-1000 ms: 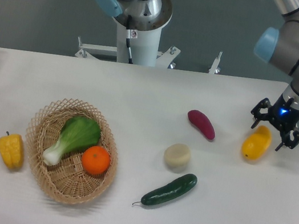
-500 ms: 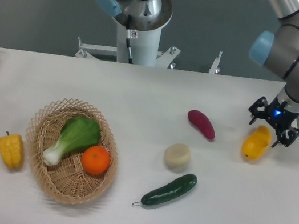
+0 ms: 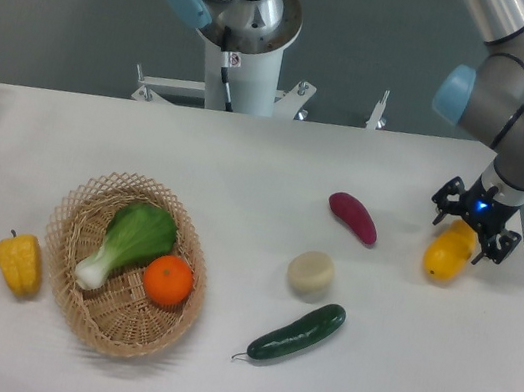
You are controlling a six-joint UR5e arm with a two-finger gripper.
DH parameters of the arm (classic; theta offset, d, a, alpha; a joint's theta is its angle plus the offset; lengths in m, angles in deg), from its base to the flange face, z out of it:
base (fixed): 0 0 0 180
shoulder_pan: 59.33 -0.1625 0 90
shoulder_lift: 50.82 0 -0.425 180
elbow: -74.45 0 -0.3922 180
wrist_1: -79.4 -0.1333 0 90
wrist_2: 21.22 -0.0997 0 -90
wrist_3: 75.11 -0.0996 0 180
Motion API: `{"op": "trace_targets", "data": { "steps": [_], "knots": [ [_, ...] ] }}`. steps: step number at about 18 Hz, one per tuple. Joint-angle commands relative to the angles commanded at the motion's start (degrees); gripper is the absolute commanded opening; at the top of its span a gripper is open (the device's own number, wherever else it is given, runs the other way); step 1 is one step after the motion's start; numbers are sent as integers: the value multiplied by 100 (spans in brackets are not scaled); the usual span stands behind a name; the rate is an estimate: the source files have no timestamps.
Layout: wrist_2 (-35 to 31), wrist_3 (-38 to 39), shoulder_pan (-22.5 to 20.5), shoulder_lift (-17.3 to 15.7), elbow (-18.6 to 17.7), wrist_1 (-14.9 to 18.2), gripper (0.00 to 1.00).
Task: Pick up the mango from the table
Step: 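Lower the gripper onto the mango and close the fingers around it, then lift the grasped mango up off the table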
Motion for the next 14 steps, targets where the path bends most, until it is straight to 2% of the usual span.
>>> {"op": "trace_targets", "data": {
  "steps": [3,11,14],
  "knots": [
    [0,0,18,0,9,-9,96],
    [0,18,70,0,0,-9,57],
    [0,18,105,-35,17,-35,49]
  ]
}}
